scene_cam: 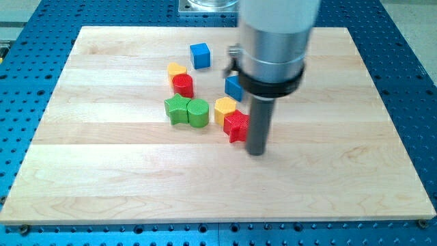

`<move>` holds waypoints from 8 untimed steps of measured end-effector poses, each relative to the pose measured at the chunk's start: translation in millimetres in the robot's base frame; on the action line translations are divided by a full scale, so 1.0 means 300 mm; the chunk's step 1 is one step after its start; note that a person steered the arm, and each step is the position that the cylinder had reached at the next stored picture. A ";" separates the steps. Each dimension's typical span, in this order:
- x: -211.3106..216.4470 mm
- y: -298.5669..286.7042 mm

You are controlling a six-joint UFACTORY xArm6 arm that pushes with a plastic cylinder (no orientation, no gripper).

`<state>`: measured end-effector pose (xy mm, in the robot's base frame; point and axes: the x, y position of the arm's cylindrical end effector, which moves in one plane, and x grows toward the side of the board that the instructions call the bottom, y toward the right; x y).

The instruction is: Move the red star into the triangle

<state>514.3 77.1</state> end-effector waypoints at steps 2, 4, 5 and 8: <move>0.000 0.092; 0.000 -0.285; 0.003 -0.358; -0.078 0.087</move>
<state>490.8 103.1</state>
